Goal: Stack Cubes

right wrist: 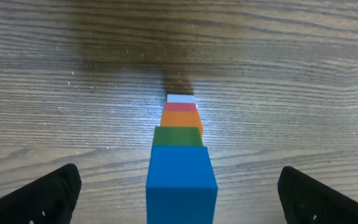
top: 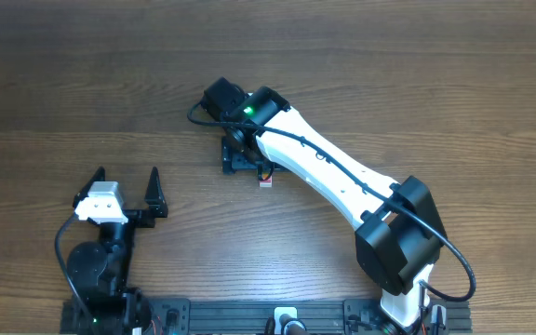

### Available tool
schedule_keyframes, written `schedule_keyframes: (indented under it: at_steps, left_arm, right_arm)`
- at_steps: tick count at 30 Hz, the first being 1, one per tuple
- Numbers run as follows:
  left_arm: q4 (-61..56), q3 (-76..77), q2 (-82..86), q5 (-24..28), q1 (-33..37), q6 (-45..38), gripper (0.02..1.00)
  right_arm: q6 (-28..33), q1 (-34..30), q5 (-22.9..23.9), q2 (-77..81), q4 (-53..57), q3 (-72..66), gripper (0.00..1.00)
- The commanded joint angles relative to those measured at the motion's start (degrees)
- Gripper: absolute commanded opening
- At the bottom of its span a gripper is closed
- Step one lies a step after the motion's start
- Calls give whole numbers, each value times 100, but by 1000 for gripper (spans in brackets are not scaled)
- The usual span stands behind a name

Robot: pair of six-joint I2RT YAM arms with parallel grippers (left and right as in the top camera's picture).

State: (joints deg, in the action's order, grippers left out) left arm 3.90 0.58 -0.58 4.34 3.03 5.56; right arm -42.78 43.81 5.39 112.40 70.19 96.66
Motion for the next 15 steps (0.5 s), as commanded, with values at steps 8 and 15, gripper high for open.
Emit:
schedule_keyframes:
  at_steps: [8, 15]
  left_arm:
    - [15, -24, 42, 57, 26, -66, 1000]
    - [15, -24, 42, 57, 26, -66, 1000]
  right_arm:
    - [1215, -420, 767, -1508, -170, 179, 991]
    - [2420, -1460, 951, -3018, -197, -11, 991]
